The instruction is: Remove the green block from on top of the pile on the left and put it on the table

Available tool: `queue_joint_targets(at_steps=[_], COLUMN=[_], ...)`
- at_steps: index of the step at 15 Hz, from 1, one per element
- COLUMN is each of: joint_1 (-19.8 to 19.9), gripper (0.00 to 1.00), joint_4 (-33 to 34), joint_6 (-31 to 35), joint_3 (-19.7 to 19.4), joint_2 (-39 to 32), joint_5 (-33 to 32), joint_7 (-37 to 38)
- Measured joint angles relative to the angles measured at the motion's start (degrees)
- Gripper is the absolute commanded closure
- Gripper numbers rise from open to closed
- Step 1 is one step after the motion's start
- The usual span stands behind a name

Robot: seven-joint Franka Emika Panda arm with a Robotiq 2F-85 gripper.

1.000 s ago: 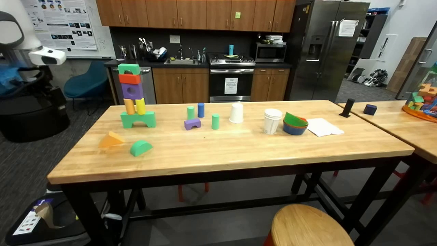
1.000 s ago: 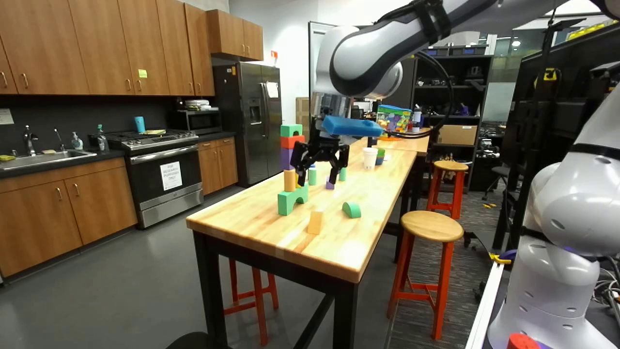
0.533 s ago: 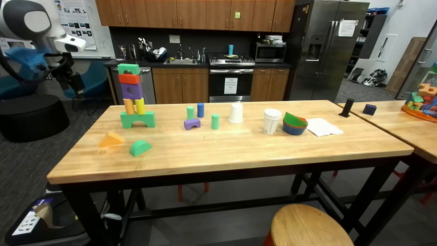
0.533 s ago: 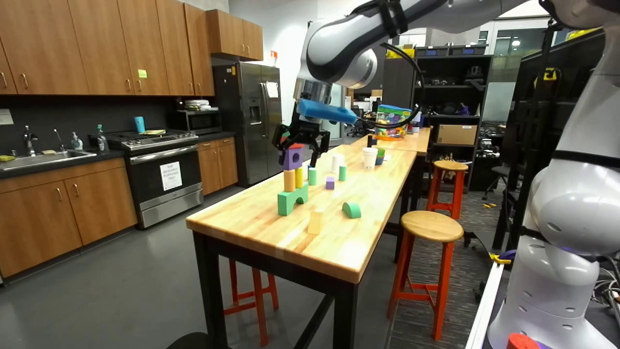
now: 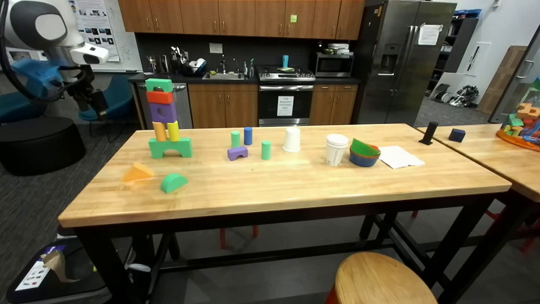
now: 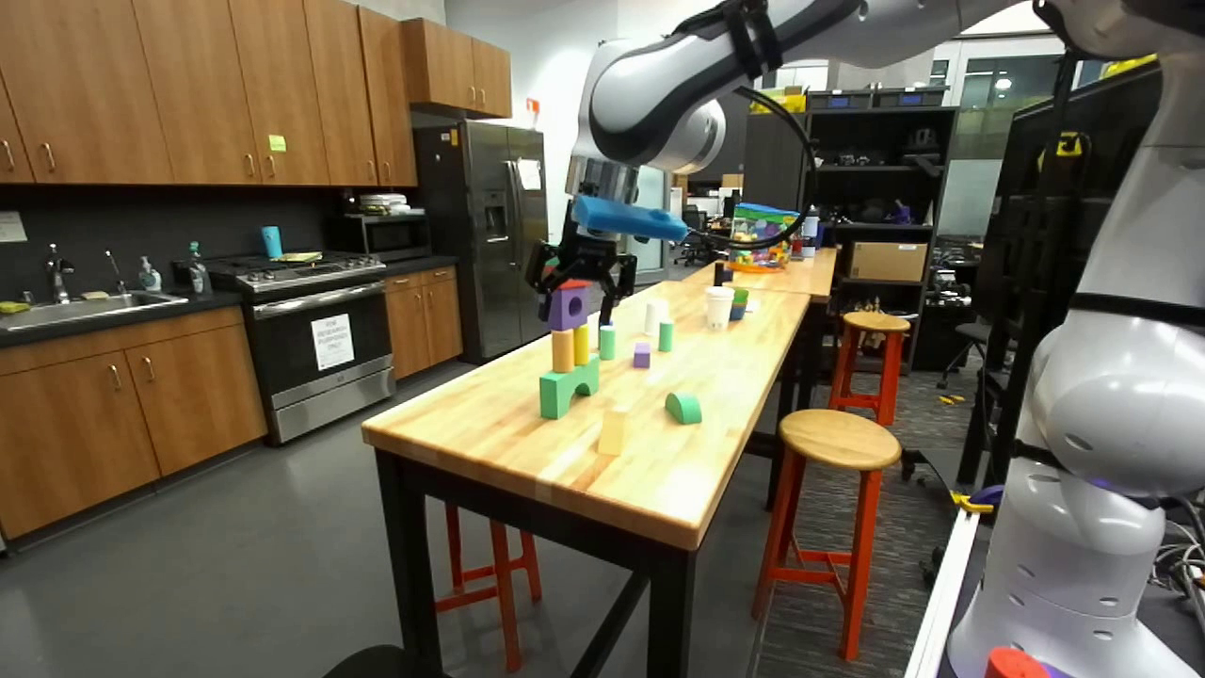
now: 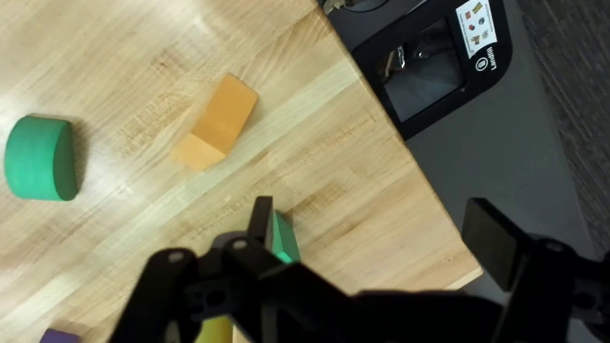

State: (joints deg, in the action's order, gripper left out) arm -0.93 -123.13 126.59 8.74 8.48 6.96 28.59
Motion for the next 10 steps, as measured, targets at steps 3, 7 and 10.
queue_joint_targets(at_steps=[3,7,10], joint_1=[0.1,0.6,0.8], gripper=[0.0,0.0,0.0], joint_4=[0.5,4.4,9.8], joint_6=[2.7,6.4,6.0], joint_3=[-0.5,-1.9,-2.7], joint_2=[-0.9,-2.7,-4.3], joint_5=[-2.7,-7.3,-8.3], joint_7=[1.8,5.9,11.0])
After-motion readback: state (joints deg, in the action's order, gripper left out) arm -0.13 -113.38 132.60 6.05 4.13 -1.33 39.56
